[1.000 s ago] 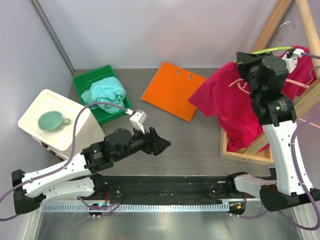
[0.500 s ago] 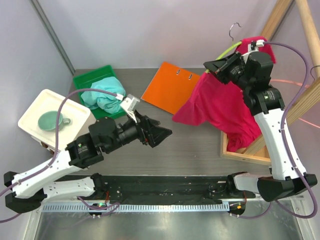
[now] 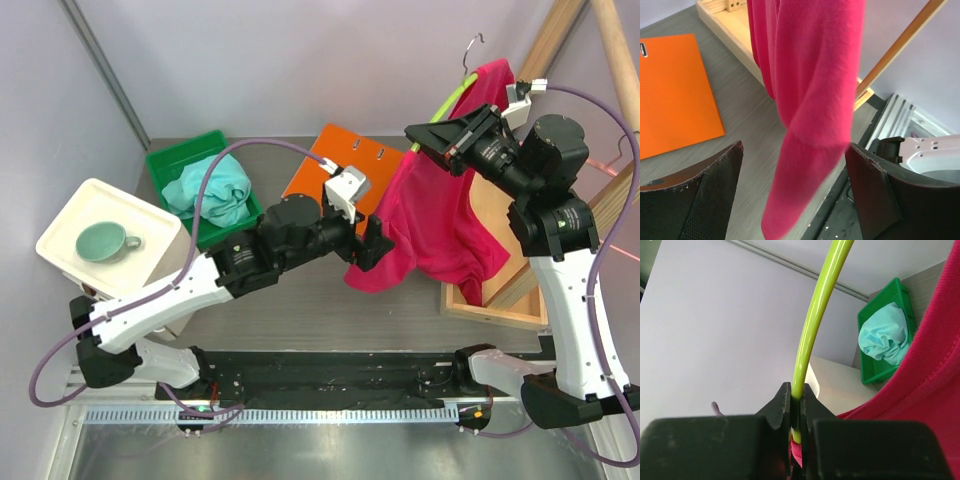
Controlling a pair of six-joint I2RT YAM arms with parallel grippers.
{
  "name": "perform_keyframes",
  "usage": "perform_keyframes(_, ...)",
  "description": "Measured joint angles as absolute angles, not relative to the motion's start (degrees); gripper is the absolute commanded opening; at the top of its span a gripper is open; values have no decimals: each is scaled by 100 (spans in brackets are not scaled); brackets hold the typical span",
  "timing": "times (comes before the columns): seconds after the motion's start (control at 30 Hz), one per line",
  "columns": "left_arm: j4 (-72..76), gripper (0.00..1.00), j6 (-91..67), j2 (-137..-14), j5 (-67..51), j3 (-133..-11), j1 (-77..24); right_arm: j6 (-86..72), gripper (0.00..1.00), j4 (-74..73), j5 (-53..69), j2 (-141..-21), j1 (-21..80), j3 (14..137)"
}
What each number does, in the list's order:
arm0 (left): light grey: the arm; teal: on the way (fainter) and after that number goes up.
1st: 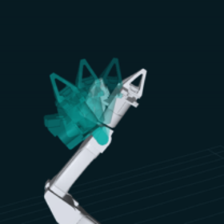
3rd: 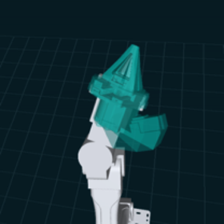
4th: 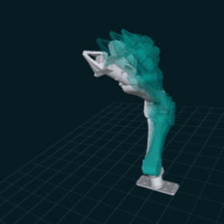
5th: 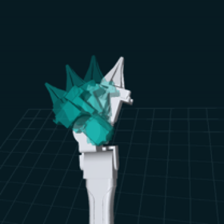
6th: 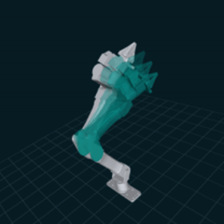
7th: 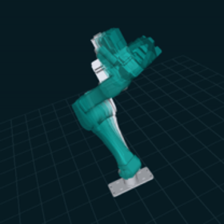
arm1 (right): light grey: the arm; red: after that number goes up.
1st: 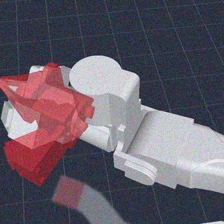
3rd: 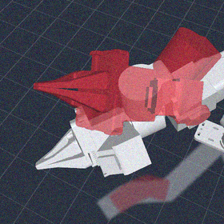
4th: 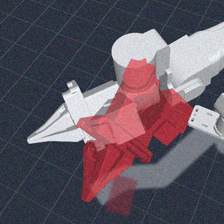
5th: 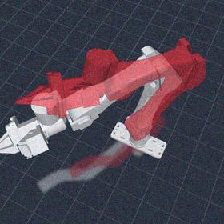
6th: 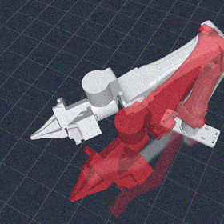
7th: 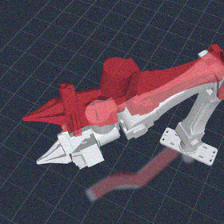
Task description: Remove the t-shirt from the hanger
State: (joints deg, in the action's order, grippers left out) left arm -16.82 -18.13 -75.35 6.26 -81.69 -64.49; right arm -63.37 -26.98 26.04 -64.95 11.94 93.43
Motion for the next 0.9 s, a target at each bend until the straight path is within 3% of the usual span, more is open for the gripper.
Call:
perform_keyframes(0.03, -1708, 74, -1745, -7644, 633, -8239, -6449, -6366, 1, -2698, 2626, -6484, 1194, 9343)
perform_keyframes(0.1, -1708, 48, -1710, -7754, 644, -8274, -6449, -6429, 1, -2700, 2657, -6475, 1194, 9343)
perform_keyframes(0.13, -1699, 16, -1717, -7765, 644, -8252, -6449, -6462, 1, -2698, 2668, -6475, 1194, 9343)
perform_keyframes(0.17, -1693, 1, -1765, -7762, 644, -8219, -6451, -6495, 1, -2698, 2676, -6475, 1194, 9343)
perform_keyframes(0.43, -1354, 0, -2163, -7026, 908, -6993, -6451, -6608, 1, -2707, 2558, -6475, 1205, 9323)
perform_keyframes(0.73, -1413, 0, -2788, -4530, 1494, -5653, -6449, -6652, 1, -2674, 1973, -6477, 1275, 8790)
perform_keyframes(0.9, -1824, 0, -2991, -3929, 1712, -5400, -6451, -6814, 1, -2613, 1647, -6552, 1306, 8530)
